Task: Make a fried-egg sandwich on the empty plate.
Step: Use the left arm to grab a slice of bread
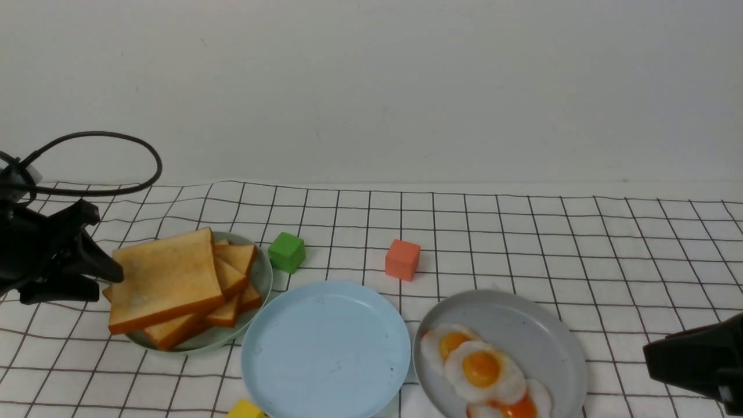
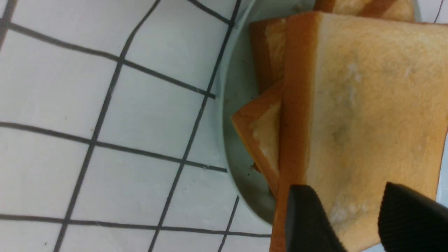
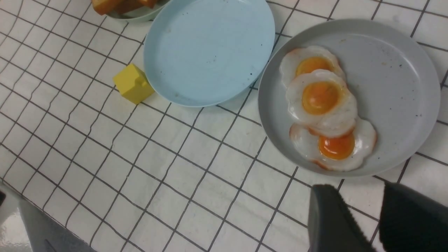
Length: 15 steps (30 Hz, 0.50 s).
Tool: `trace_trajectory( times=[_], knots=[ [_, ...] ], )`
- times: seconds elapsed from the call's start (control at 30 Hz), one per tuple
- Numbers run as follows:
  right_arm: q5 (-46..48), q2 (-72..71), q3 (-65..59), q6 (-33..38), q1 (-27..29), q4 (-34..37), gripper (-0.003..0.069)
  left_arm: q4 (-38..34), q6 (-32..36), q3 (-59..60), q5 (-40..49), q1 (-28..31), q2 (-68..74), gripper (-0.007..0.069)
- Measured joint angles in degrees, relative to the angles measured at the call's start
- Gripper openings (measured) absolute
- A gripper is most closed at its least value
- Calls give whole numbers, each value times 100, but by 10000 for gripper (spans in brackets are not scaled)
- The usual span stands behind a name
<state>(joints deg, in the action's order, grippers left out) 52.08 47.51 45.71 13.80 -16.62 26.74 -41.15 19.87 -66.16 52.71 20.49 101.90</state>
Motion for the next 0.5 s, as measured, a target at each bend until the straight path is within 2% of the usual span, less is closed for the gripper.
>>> trace_trajectory(
  times=[0.1, 0.27, 0.37, 0.5],
  knots=[
    [0, 0, 0, 0, 0, 0, 241, -12, -12, 0, 8, 0, 85, 354],
    [3, 0, 0, 0, 0, -6, 241, -160, -12, 83, 21, 0, 300, 352],
    [3, 0, 0, 0, 0, -6, 241, -387, 155, 113, 71, 0, 487, 326],
    [3, 0, 0, 0, 0, -6, 241, -485, 356, 113, 85, 0, 546, 226]
  ],
)
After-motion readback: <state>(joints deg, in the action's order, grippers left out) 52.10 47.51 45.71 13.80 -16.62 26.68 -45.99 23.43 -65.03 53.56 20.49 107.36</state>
